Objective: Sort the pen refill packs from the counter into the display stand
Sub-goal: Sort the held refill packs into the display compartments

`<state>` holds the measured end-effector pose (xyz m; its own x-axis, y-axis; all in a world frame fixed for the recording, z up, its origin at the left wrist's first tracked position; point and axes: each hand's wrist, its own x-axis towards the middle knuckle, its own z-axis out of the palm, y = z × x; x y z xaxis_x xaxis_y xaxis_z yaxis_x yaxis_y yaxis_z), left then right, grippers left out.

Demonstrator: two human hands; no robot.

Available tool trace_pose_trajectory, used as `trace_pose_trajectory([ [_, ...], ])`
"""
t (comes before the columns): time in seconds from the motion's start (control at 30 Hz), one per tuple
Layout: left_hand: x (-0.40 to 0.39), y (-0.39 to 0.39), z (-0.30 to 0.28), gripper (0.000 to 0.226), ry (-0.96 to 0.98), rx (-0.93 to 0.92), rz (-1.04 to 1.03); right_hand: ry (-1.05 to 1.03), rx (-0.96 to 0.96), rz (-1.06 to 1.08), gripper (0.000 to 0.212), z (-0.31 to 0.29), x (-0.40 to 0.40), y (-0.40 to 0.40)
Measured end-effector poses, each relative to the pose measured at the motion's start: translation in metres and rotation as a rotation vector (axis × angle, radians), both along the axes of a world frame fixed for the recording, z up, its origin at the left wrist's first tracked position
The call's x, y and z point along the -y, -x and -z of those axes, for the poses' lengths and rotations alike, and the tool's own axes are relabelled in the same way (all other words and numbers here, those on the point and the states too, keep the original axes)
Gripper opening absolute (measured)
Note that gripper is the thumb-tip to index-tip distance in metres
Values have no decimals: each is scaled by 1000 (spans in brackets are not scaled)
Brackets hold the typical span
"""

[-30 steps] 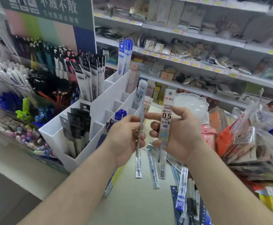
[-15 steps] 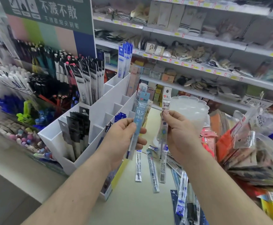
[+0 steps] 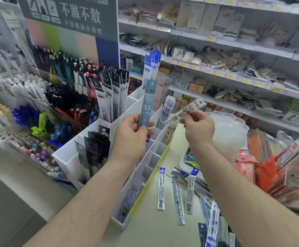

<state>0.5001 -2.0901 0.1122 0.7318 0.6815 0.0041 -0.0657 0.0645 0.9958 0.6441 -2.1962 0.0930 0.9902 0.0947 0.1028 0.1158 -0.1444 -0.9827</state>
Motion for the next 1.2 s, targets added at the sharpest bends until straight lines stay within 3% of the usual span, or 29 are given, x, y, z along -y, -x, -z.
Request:
trace_pose_trajectory([
  [0.13,-8,-4,1,30,-15,-5,-9,79,2,-33,31,12,-32,-26],
  [0.27,-13,-7,0,31,-57,-12,-55,277,2,-121,6,25,-53,-36],
  [0.4,-17,-8,2,34,-99,-44,-67,459,-127,-194,5,42,-60,-47],
  [0.57,-20,-12,3,37,-124,-61,-65,404,-202,-135,8,34,-59,-50],
  [0.67,-20,-16,4,35,-128,-65,-72,189,-211,-86,14,17,-56,-36],
  [0.8,-18,-23,7,31,-144,-90,-84,-225,-334,-458,9,-9,-47,-8],
  [0.9,-17,-29,7,27,-147,-112,-56,-129,-207,-624,21,-17,-41,5],
  [0.97,-16,-31,7,22,-179,-128,-43,-41,-103,-572,22,-21,-41,5],
  [1.1,-18,-29,5,29,-261,-149,-78,-187,-44,-223,26,-27,-43,-24],
  [1.2,-19,-25,5,36,-317,-178,-66,-67,94,-92,28,-22,-53,-44],
])
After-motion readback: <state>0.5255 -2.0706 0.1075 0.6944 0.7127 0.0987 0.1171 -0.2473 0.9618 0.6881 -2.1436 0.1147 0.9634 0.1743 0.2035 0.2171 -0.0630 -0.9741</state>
